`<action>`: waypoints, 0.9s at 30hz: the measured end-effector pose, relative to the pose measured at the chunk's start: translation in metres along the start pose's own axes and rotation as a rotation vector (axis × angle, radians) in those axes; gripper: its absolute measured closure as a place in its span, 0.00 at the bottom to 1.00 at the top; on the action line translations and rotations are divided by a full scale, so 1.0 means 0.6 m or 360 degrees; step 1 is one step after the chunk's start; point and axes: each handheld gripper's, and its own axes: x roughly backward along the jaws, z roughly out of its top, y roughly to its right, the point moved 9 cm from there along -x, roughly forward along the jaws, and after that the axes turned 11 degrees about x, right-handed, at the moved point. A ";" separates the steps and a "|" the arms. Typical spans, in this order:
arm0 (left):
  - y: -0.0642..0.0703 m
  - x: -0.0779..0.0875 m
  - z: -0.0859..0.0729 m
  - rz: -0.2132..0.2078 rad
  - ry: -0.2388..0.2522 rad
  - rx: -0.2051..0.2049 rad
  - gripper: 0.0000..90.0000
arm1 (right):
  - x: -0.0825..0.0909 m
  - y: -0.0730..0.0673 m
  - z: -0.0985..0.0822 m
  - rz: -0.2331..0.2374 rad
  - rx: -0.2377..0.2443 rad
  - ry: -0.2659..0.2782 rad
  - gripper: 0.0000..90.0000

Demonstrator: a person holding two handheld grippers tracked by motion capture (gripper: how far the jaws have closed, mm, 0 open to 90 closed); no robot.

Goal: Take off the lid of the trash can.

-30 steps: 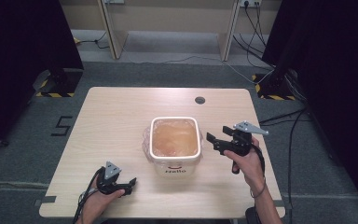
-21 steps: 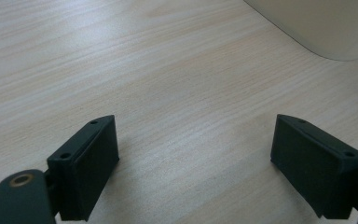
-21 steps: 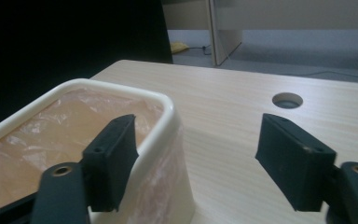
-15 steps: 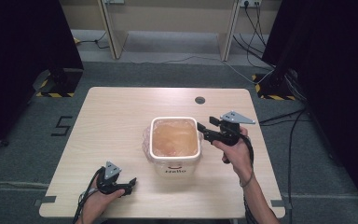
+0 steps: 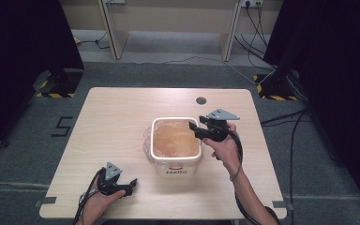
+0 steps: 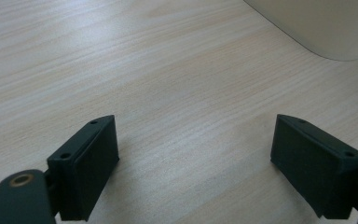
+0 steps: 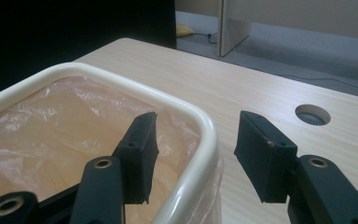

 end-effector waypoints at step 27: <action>0.000 0.000 0.000 0.0000 0.0001 0.0002 0.16 | -0.026 -0.001 -0.016 -0.0006 0.0061 -0.0089 0.74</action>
